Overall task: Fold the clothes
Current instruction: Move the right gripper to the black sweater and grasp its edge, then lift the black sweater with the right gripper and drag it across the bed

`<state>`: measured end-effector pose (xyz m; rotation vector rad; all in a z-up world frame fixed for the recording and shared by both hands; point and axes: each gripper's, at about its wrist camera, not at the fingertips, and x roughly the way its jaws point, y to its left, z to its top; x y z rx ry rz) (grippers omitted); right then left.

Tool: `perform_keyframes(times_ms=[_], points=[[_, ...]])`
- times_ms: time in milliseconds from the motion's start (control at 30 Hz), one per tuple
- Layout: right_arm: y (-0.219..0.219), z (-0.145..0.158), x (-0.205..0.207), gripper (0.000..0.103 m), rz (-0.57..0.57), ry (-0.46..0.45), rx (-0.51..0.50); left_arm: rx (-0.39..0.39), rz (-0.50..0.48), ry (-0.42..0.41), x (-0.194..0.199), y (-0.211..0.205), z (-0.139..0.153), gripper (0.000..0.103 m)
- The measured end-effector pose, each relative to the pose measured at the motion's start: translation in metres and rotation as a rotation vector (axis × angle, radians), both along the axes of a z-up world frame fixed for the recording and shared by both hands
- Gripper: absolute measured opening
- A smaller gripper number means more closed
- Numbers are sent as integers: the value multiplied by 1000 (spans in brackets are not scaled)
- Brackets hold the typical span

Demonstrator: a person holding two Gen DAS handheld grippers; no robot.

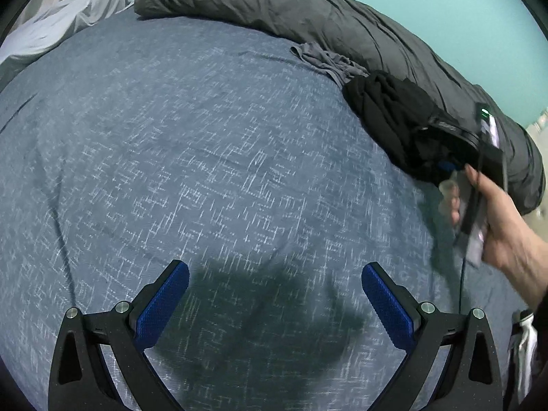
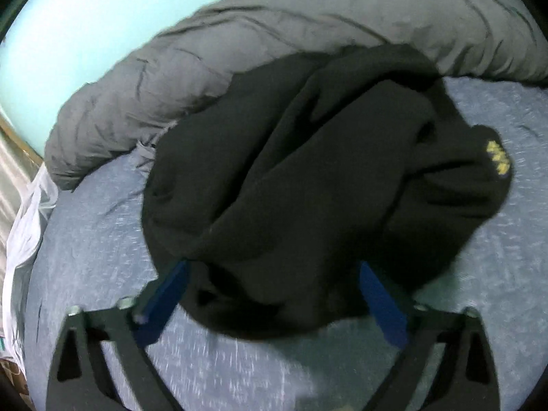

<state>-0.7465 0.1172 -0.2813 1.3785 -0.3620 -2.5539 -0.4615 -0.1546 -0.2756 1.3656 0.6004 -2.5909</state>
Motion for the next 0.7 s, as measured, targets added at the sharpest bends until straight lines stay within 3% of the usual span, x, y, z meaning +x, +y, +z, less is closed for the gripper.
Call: perform_keyframes(times_ms=[67, 200, 233, 400, 700], points=[[-1, -1, -2, 69, 14, 17, 1, 7, -2, 8, 7, 0, -3, 103], [1, 12, 16, 16, 71, 108, 56, 13, 1, 21, 25, -2, -7, 103], [3, 17, 23, 11, 86, 129, 73, 13, 4, 25, 31, -3, -7, 103], [23, 43, 61, 7, 109, 200, 22, 10, 12, 52, 60, 1, 4, 103], [54, 87, 175, 6, 172, 284, -100, -9, 37, 125, 128, 6, 24, 103]])
